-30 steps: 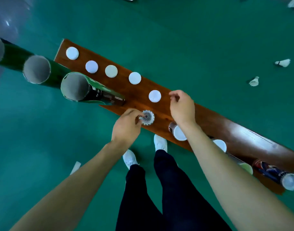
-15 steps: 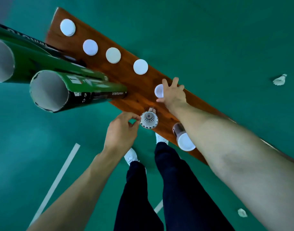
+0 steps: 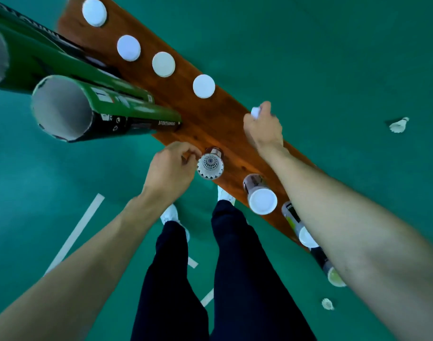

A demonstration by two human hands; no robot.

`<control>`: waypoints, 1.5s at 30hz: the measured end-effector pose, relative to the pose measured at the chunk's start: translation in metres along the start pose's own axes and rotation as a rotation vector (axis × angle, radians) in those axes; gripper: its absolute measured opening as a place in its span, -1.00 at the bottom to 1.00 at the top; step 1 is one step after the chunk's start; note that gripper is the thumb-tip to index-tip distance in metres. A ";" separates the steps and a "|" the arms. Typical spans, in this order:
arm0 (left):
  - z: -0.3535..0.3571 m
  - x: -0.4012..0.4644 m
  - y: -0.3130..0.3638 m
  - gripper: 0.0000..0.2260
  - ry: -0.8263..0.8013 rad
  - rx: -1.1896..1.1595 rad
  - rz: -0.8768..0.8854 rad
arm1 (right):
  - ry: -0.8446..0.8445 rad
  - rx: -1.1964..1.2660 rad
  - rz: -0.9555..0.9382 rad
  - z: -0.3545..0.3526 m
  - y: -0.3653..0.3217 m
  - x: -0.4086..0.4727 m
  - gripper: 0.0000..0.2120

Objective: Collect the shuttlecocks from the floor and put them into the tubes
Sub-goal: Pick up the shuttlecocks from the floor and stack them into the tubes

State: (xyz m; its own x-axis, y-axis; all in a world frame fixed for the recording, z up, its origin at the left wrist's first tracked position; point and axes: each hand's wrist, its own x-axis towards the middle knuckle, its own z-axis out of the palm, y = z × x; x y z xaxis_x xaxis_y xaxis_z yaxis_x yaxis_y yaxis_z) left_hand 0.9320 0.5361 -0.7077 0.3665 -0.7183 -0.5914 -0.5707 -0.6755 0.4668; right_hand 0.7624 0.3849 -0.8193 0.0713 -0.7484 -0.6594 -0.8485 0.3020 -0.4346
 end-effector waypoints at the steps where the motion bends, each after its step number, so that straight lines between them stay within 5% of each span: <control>1: -0.003 0.001 0.001 -0.83 0.004 0.000 0.009 | 0.028 0.100 0.048 -0.008 -0.007 -0.006 -0.67; 8: -0.018 0.001 0.007 -0.84 -0.006 -0.120 -0.011 | 0.076 0.397 0.070 -0.048 -0.058 -0.074 -0.50; 12: -0.018 0.007 0.015 -0.72 -0.085 -0.327 0.002 | -0.058 0.533 0.031 -0.037 -0.071 -0.116 -0.57; 20: -0.026 -0.004 0.007 -0.64 -0.133 -0.351 0.128 | 0.089 0.399 -0.147 0.013 -0.040 -0.161 -0.59; 26: 0.000 -0.017 -0.014 -0.83 -0.099 -0.099 0.227 | 0.276 -0.020 -0.293 0.048 -0.011 -0.175 -0.66; 36: 0.041 -0.018 -0.022 -0.63 0.073 0.388 0.160 | 0.188 0.155 -0.177 0.094 0.006 -0.163 -0.51; 45: 0.059 -0.004 -0.029 -0.56 0.050 0.523 0.165 | 0.234 0.100 -0.187 0.105 0.018 -0.145 -0.44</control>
State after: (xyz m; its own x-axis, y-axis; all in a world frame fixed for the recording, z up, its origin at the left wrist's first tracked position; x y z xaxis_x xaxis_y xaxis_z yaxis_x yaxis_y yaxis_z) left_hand 0.9039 0.5677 -0.7576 0.2679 -0.8234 -0.5002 -0.9079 -0.3895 0.1549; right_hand 0.7917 0.5615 -0.7962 0.0885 -0.9085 -0.4085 -0.7754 0.1946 -0.6007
